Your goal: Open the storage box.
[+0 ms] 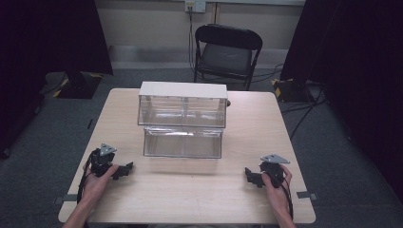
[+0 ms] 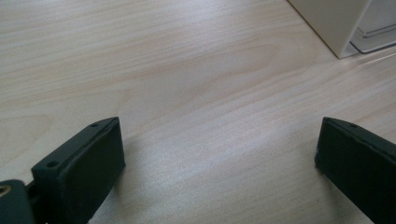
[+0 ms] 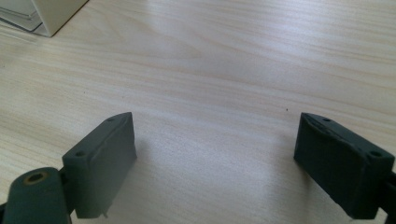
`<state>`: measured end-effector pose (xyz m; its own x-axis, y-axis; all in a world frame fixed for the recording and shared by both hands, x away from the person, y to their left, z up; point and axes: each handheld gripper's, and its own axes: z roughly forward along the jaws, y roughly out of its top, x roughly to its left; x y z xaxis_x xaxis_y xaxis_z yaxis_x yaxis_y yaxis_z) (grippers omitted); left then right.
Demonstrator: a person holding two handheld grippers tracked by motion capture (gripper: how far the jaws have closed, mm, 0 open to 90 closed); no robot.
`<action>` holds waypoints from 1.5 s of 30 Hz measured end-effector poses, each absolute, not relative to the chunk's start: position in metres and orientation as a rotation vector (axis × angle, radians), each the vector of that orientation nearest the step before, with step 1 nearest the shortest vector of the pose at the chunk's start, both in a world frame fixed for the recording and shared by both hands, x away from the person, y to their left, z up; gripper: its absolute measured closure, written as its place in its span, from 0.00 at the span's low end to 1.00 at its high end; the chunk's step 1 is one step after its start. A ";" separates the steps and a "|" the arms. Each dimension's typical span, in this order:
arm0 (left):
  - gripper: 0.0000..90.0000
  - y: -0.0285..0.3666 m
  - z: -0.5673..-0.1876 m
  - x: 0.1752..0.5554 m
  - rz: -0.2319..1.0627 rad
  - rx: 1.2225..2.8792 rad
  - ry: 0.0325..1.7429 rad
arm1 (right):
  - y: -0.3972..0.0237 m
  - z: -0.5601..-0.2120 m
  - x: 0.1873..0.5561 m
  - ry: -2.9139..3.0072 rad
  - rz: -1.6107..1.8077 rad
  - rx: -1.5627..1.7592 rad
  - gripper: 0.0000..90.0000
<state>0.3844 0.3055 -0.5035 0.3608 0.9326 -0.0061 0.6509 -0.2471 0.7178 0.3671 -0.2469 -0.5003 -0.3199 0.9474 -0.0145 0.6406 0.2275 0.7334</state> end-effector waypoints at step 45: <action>0.24 0.293 -0.476 0.377 0.534 1.897 1.256 | -0.247 -0.500 0.367 2.043 0.879 1.458 0.13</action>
<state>0.3772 0.2933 -0.4758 0.4225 0.9034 -0.0734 0.5741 -0.2041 0.7929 0.3671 -0.2469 -0.5002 -0.3195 0.9475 -0.0144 0.6409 0.2272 0.7333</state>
